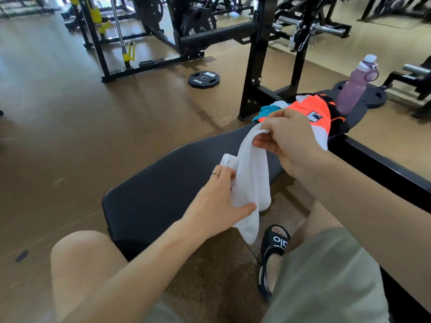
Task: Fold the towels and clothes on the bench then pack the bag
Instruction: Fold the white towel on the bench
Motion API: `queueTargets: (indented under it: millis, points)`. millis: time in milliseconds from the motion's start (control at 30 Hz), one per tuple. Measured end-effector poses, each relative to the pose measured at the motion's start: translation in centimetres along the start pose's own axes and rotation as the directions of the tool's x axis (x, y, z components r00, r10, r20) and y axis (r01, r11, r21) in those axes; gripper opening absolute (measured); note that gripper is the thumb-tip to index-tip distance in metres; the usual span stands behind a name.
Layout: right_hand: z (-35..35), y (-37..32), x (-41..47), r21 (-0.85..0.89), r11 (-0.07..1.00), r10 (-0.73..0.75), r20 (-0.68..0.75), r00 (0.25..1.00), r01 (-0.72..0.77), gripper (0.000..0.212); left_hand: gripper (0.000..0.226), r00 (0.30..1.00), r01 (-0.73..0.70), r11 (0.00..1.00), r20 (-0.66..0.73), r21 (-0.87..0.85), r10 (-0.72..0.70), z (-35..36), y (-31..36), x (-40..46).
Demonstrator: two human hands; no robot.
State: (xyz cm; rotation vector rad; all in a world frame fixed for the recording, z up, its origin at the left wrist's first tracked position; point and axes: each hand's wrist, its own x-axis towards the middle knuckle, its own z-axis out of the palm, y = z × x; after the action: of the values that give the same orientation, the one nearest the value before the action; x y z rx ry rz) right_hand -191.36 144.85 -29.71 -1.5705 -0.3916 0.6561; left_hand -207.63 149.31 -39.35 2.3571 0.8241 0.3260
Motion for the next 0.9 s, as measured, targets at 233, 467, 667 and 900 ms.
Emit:
queueTargets:
  millis: [233, 467, 667, 900]
  points:
    - [-0.8, 0.1, 0.0, 0.125, 0.989, 0.085, -0.042, 0.996, -0.079, 0.017, 0.020, 0.989, 0.008, 0.996, -0.149, 0.085, 0.005, 1.3, -0.6, -1.0]
    - [1.2, 1.2, -1.3, 0.212, 0.960, 0.165, 0.107, 0.981, -0.184, 0.018, 0.068, 0.968, 0.180, 0.981, -0.192, 0.072, -0.164, 0.9, 2.2, -0.3]
    - [0.9, 1.8, -1.3, 0.169, 0.983, 0.064, 0.040, 0.997, -0.070, 0.014, 0.010, 0.944, 0.116, 0.987, -0.320, 0.106, -0.077, -0.3, 1.4, 0.2]
    - [-3.2, 2.0, 1.2, -0.266, 0.947, -0.228, -0.150, 0.962, 0.183, 0.010, 0.005, 0.965, 0.115, 0.912, -0.262, 0.393, -0.009, -4.5, -2.5, -1.3]
